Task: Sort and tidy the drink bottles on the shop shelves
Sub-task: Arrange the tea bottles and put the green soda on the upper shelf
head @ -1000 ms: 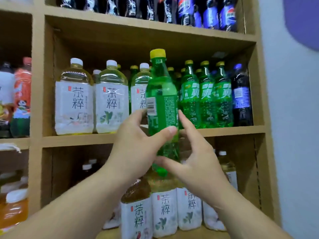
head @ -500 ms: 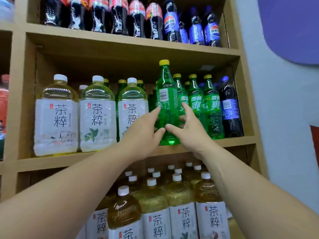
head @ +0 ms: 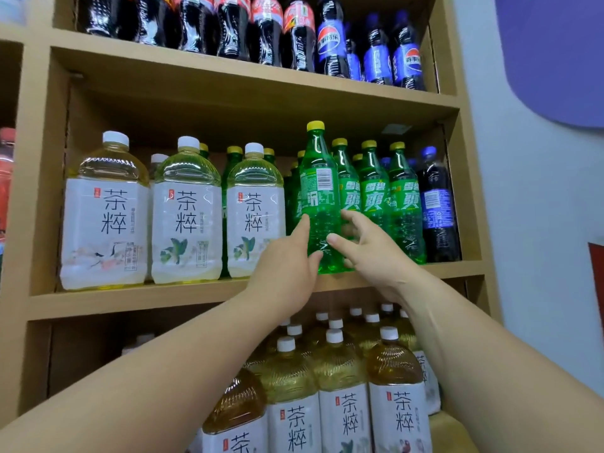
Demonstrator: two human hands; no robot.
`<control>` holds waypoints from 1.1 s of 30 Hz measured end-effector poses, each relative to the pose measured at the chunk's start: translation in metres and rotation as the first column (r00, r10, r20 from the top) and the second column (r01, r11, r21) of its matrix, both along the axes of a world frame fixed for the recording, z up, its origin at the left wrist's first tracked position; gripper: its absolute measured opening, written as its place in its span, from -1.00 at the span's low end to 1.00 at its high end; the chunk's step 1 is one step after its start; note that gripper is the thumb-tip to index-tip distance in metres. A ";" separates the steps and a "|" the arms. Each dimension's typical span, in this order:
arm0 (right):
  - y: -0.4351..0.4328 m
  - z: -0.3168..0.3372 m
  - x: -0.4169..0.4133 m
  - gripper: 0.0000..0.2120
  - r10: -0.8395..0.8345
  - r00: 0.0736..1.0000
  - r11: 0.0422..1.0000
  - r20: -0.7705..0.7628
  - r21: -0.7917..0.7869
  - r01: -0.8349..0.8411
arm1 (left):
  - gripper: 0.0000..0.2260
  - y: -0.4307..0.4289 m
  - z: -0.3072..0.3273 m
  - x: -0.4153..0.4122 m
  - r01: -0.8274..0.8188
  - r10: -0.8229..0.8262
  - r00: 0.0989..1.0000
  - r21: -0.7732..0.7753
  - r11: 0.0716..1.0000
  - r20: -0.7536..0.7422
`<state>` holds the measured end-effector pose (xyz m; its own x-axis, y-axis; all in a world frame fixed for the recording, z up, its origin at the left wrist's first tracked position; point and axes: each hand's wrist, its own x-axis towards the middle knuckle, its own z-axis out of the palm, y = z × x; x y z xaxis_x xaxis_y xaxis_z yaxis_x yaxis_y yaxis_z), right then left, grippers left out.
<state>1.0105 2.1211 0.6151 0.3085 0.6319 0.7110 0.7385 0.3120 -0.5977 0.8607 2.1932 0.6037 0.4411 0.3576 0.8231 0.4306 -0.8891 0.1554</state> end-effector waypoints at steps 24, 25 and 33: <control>-0.002 -0.007 0.002 -0.48 -0.061 0.998 0.994 -0.035 0.084 0.064 | -0.30 0.003 -0.009 0.004 0.071 -0.076 0.981 0.035 0.997 0.178; -0.001 -0.007 0.002 -0.49 -0.064 0.997 0.994 -0.034 0.089 0.067 | -0.32 0.003 -0.009 0.005 0.058 -0.064 0.983 0.042 0.997 0.172; 0.005 -0.011 0.002 -0.34 -0.185 0.982 0.969 -0.039 0.160 0.189 | -0.57 0.006 -0.014 0.004 0.010 -0.035 0.988 0.163 0.987 0.152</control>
<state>1.0130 2.1264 0.6040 0.4280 0.4386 0.7902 0.7792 0.2639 -0.5685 0.8651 2.1997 0.5897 0.3112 0.2057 0.9278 0.3926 -0.9169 0.0716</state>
